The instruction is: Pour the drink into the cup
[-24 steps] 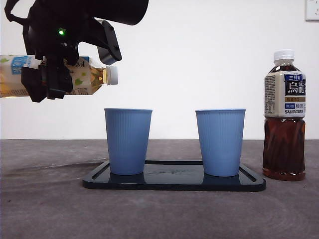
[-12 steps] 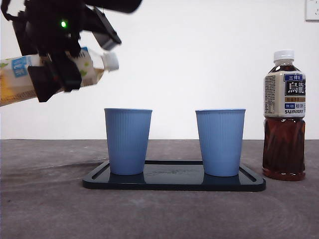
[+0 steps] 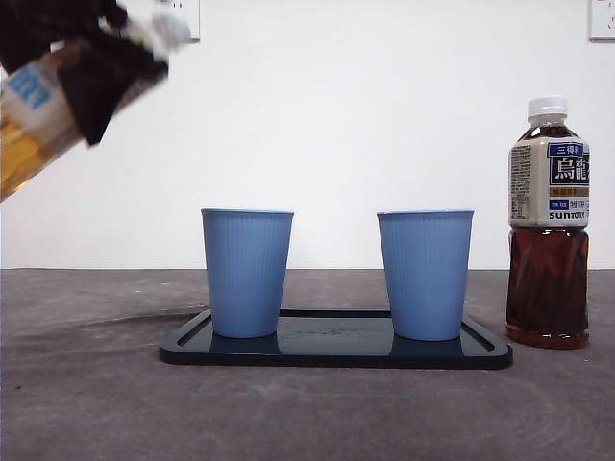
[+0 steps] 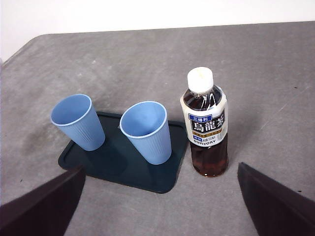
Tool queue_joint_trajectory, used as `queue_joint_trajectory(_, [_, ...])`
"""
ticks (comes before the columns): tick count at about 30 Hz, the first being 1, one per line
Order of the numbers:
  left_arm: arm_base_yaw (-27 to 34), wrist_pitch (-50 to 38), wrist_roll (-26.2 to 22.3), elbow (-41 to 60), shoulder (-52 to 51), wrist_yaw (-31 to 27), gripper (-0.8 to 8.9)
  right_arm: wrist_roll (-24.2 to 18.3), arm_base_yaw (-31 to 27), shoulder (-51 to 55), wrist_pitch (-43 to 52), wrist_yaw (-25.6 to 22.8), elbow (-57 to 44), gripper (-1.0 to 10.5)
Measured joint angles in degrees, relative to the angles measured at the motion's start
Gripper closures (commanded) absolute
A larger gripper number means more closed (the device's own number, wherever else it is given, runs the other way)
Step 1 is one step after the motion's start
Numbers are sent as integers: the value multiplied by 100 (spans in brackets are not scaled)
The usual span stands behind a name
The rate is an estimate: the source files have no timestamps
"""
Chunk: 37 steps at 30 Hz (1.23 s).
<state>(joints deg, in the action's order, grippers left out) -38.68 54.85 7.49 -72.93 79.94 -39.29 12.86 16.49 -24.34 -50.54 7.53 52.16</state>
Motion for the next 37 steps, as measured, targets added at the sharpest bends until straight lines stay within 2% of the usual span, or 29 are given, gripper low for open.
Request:
queue_joint_trajectory(8, [358, -1311, 149, 404, -1021, 975, 566, 0, 0, 0, 0, 0, 0, 452])
queue_joint_trajectory(16, [697, -3357, 151, 2243, -1552, 1263, 566, 0, 0, 0, 0, 0, 0, 452])
queue_joint_trajectory(24, [824, -5779, 227, 3652, -1495, 1576, 566, 0, 0, 0, 0, 0, 0, 452])
queue_joint_trajectory(30, [964, -6717, 411, 4081, -1279, 1827, 567, 0, 0, 0, 0, 0, 0, 452])
queue_joint_trajectory(37, [1069, -7392, 529, 4113, -579, 1985, 567, 2, 0, 0, -2, 0, 0, 452])
